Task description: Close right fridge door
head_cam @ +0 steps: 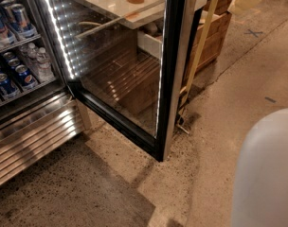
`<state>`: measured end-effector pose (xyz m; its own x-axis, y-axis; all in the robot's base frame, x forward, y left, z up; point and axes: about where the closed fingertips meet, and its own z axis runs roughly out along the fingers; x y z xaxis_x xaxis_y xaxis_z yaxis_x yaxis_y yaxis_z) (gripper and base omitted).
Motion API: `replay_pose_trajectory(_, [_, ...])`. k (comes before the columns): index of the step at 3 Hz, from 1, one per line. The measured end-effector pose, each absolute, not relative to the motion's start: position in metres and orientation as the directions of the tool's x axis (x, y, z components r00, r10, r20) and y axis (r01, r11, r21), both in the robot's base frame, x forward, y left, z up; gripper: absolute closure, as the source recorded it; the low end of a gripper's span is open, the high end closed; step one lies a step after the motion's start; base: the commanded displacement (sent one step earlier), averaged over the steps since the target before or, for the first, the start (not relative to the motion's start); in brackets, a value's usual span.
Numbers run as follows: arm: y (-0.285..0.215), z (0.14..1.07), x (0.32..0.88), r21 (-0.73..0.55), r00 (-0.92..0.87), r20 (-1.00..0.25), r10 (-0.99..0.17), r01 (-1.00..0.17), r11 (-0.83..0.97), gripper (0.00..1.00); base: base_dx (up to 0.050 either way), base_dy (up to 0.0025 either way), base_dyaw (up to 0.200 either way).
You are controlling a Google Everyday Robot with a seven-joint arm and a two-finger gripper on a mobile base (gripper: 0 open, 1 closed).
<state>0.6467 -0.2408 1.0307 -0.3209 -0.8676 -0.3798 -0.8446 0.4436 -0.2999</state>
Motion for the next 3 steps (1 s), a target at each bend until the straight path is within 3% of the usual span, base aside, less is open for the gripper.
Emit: replay_pose_trajectory(3, [-0.142,0.967,0.642,-0.244,-0.087,-0.299,-0.95,-0.956,0.164,1.0,0.0,0.0,0.0])
